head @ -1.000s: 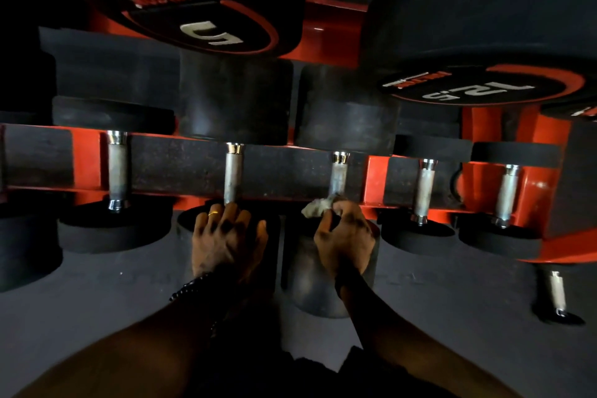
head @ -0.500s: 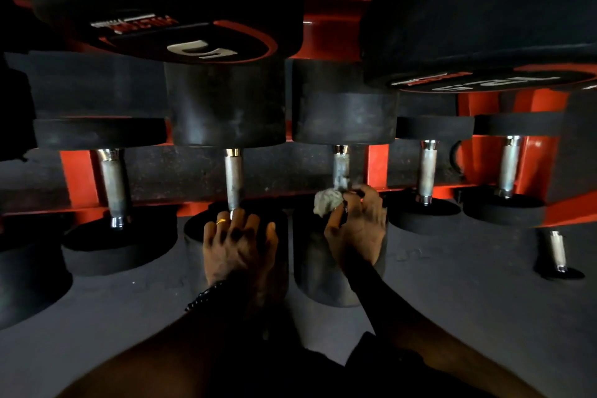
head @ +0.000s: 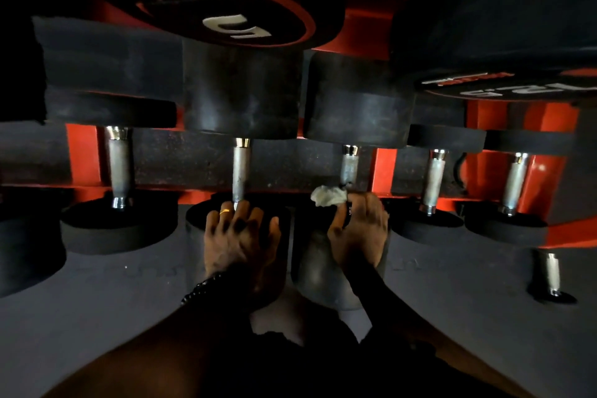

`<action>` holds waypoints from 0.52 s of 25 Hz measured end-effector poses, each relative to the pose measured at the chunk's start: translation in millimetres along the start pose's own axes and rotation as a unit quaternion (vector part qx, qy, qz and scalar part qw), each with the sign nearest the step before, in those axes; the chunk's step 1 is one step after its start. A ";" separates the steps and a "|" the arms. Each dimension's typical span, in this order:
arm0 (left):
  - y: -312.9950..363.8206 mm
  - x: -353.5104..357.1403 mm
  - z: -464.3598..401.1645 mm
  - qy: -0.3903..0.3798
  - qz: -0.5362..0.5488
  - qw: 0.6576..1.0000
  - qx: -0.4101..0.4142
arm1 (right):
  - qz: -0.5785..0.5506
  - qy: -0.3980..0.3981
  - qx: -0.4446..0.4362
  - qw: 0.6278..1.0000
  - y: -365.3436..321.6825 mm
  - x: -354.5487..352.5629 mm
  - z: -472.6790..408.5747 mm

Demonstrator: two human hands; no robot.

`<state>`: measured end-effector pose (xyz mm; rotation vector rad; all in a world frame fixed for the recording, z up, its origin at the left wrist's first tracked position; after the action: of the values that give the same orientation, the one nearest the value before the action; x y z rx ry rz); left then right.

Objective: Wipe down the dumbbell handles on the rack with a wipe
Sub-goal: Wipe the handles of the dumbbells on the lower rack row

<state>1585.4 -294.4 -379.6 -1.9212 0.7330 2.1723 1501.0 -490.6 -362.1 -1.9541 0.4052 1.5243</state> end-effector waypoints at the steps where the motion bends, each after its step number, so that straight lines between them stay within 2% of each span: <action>1: -0.3 0.1 0.4 -0.001 -0.001 1.000 -0.003 | 0.001 -0.011 -0.002 1.000 -0.7 1.4 -0.5; 4: -1.1 -1.5 1.3 0.001 0.001 1.000 -0.002 | -0.015 -0.036 0.025 0.999 2.6 1.9 -1.3; 7: -1.4 -1.3 1.7 -0.003 0.002 1.000 -0.004 | -0.084 -0.045 0.080 0.992 16.1 3.1 1.9; 13: 2.9 -4.8 2.0 0.049 0.000 0.998 0.039 | -0.190 -0.032 0.104 0.976 35.2 7.1 3.0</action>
<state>1583.2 -295.1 -374.1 -1.9985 0.8222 2.0305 1480.2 -514.5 -379.2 -1.6979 0.1433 1.2425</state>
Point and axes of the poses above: each hand's wrist, its own z-axis away from the middle knuckle, its own x-axis out of the palm, y = z × x, the point moved 10 cm from there along -z, towards the middle knuckle, and after that the axes turned 2 degrees about -x, right-handed, at the moved point
